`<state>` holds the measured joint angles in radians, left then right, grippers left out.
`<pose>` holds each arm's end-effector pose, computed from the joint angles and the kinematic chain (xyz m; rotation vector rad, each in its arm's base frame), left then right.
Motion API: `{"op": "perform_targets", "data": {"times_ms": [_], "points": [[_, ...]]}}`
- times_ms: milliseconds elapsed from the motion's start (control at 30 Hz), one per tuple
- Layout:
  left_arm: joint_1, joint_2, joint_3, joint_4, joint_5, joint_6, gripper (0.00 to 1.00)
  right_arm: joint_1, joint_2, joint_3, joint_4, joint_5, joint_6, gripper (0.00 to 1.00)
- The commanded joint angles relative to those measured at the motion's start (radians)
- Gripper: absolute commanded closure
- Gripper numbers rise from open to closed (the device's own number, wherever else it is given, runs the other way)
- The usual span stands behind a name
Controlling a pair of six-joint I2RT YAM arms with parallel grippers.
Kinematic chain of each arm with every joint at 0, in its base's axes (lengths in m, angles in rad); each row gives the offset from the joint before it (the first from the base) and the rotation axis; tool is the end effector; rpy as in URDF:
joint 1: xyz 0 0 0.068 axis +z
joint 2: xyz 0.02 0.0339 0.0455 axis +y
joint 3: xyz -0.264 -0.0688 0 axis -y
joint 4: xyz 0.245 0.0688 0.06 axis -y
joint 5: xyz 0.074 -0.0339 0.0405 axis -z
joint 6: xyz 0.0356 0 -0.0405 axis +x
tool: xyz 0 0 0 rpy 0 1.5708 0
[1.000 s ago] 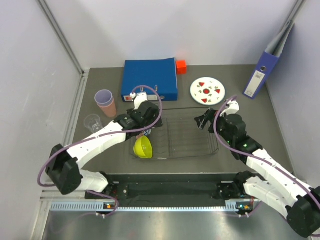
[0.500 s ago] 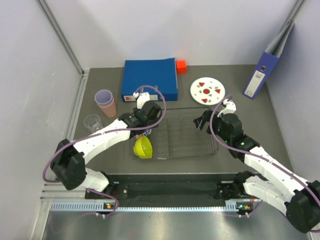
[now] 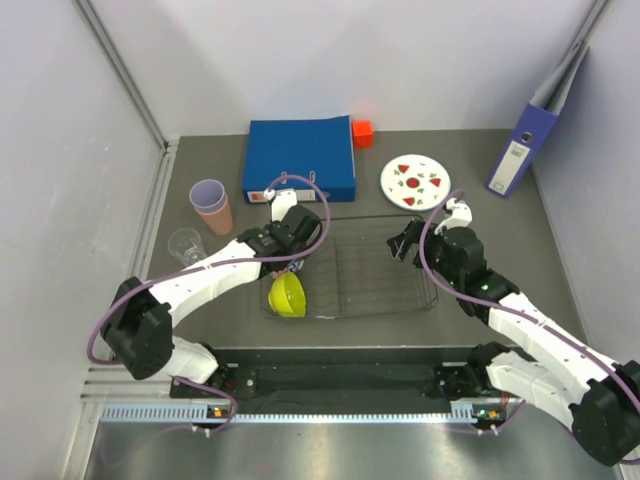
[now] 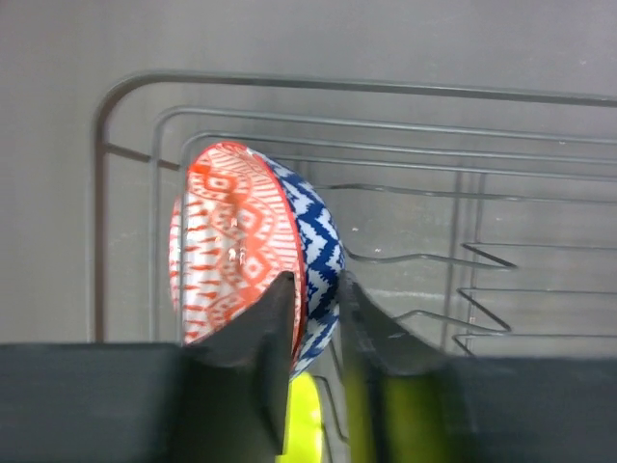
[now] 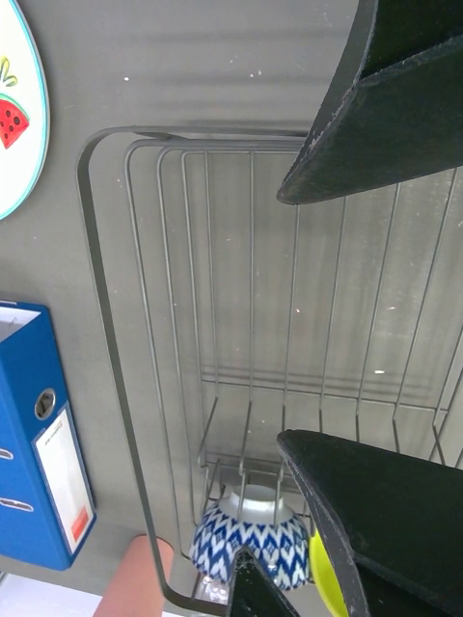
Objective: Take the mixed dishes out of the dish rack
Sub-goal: Pick up the bowl from the dish rack.
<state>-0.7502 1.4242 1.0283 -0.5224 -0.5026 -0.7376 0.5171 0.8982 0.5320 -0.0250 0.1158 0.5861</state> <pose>0.2271 -0.1882 0.2520 -0.1880 2.3354 -0.0938 0.1818 0.0987 0.2466 0.1471 2.0042 0.6052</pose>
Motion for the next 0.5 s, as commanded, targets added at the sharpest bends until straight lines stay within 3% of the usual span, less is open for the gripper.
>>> {"op": "perform_targets", "data": {"times_ms": [0,67,200,467], "points": [[-0.006,-0.028,-0.037,0.024,0.036,-0.025,0.80,0.017,0.001,0.029,0.017,0.016,-0.008,0.00],[-0.006,-0.028,-0.040,0.018,0.039,-0.028,0.82,0.015,0.002,0.028,0.017,0.019,-0.009,0.00],[-0.006,-0.034,-0.042,0.015,0.038,-0.023,1.00,0.017,0.008,0.028,0.046,0.018,-0.009,0.00],[-0.006,-0.064,-0.017,0.009,0.038,0.017,1.00,0.017,0.008,0.029,0.046,0.018,-0.009,0.00]]}}
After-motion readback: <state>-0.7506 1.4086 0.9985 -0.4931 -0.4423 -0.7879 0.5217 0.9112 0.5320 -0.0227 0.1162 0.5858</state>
